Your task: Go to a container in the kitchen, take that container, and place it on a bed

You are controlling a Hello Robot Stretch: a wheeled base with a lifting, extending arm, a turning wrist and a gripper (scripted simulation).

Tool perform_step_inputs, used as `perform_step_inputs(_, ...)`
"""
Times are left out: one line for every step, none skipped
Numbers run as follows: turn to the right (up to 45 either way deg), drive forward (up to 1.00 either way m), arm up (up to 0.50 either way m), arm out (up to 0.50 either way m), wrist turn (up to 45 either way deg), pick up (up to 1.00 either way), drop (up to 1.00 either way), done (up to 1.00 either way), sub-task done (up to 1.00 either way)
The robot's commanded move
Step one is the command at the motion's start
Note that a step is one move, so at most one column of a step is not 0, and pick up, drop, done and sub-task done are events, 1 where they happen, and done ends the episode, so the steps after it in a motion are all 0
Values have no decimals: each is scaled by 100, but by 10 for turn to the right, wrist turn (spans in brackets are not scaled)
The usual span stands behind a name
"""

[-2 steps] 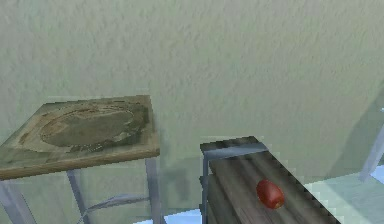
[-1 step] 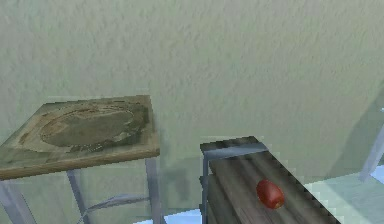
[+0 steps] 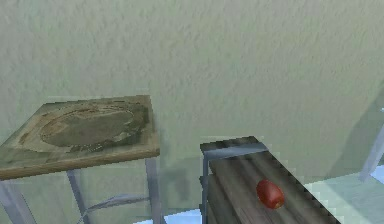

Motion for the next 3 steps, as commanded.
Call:
perform_step_inputs(0,0,0,0,450,0,0,0,0)
perform_step_inputs(0,0,0,0,450,0,0,0,0)
perform_step_inputs(0,0,0,0,450,0,0,0,0)
